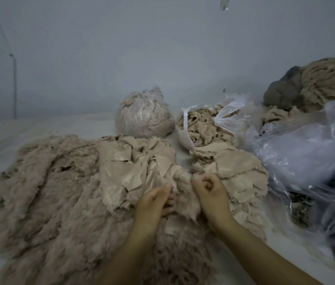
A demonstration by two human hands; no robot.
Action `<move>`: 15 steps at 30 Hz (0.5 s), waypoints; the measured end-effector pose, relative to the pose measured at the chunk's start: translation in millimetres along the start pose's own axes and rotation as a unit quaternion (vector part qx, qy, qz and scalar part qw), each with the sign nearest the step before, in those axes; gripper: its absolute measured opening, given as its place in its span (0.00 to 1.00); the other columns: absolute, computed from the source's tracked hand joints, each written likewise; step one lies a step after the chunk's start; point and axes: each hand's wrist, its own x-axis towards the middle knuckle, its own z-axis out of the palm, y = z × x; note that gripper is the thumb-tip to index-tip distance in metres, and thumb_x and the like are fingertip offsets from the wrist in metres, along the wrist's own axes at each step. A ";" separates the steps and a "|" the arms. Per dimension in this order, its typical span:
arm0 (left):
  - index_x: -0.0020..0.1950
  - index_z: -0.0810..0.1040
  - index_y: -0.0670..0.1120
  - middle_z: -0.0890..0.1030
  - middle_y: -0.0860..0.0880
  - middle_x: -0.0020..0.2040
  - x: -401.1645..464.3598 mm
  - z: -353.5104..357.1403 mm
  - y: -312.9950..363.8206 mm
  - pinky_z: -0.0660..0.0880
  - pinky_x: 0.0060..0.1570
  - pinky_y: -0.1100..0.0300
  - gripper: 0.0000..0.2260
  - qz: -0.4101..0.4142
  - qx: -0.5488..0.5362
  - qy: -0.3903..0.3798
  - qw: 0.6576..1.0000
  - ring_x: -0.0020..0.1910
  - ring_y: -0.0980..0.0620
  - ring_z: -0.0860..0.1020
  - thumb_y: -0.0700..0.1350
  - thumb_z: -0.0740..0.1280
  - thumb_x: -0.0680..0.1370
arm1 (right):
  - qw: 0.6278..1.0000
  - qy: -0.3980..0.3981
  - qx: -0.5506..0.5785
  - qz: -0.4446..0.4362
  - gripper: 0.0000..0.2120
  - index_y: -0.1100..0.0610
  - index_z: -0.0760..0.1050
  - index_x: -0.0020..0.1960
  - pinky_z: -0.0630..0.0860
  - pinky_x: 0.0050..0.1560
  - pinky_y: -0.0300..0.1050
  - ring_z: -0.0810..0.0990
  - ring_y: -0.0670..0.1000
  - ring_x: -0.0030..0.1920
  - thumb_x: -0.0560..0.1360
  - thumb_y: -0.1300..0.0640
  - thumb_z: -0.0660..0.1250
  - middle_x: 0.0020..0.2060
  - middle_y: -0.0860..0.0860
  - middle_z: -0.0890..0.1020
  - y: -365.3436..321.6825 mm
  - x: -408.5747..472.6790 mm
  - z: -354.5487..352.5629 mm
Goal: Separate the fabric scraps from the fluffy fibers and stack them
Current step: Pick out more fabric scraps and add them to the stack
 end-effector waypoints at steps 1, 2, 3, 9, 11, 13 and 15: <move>0.43 0.83 0.44 0.85 0.48 0.42 0.8 4.3 -1.3 0.79 0.44 0.59 0.17 -0.073 -0.014 -0.056 0.996 0.43 0.51 0.83 0.58 0.67 0.70 | 0.999 -0.043 -0.010 -0.026 0.07 0.56 0.75 0.39 0.74 0.35 0.40 0.76 0.45 0.33 0.75 0.57 0.70 0.31 0.48 0.78 -2.9 -7.4 0.7; 0.44 0.85 0.44 0.85 0.46 0.46 0.0 8.7 -2.4 0.79 0.48 0.57 0.20 -0.127 -0.024 -0.098 0.987 0.48 0.49 0.83 0.60 0.66 0.69 | 0.995 -0.093 -0.013 -0.041 0.06 0.55 0.77 0.39 0.74 0.34 0.37 0.77 0.43 0.32 0.75 0.58 0.70 0.31 0.47 0.80 -3.9 -16.3 1.3; 0.46 0.85 0.44 0.85 0.44 0.48 1.0 13.2 -3.1 0.79 0.48 0.56 0.21 -0.148 -0.037 -0.114 0.982 0.49 0.48 0.83 0.61 0.66 0.69 | 0.988 -0.141 -0.018 -0.056 0.07 0.53 0.78 0.38 0.73 0.34 0.34 0.78 0.41 0.31 0.75 0.60 0.70 0.30 0.46 0.81 -3.5 -24.8 1.6; 0.56 0.79 0.35 0.82 0.36 0.49 18.9 13.1 -9.1 0.78 0.50 0.46 0.11 -0.131 -0.042 0.092 0.986 0.49 0.38 0.81 0.40 0.66 0.78 | 0.933 -0.245 -0.152 -0.217 0.05 0.55 0.83 0.39 0.68 0.41 0.26 0.75 0.33 0.37 0.70 0.54 0.74 0.33 0.37 0.76 16.4 -44.8 -15.6; 0.58 0.77 0.35 0.81 0.35 0.52 20.9 10.6 -8.4 0.76 0.52 0.46 0.12 -0.123 -0.038 0.107 0.986 0.51 0.37 0.80 0.41 0.61 0.81 | 0.931 -0.257 -0.146 -0.217 0.08 0.52 0.83 0.40 0.68 0.44 0.25 0.76 0.33 0.39 0.71 0.49 0.70 0.34 0.34 0.78 19.4 -46.5 -21.9; 0.60 0.75 0.35 0.79 0.33 0.54 18.5 8.7 -0.8 0.76 0.51 0.47 0.16 -0.153 -0.074 0.102 0.980 0.49 0.38 0.79 0.42 0.53 0.83 | 0.956 -0.213 -0.126 -0.158 0.08 0.49 0.81 0.39 0.69 0.43 0.26 0.78 0.36 0.40 0.75 0.51 0.68 0.37 0.34 0.81 20.0 -42.5 -23.5; 0.53 0.74 0.29 0.78 0.32 0.47 14.3 4.7 0.7 0.77 0.41 0.54 0.18 -0.191 -0.092 0.060 0.975 0.39 0.41 0.81 0.41 0.50 0.83 | 0.988 -0.147 -0.049 0.006 0.09 0.50 0.79 0.42 0.73 0.43 0.33 0.79 0.45 0.42 0.77 0.48 0.65 0.37 0.42 0.82 13.3 -34.5 -20.1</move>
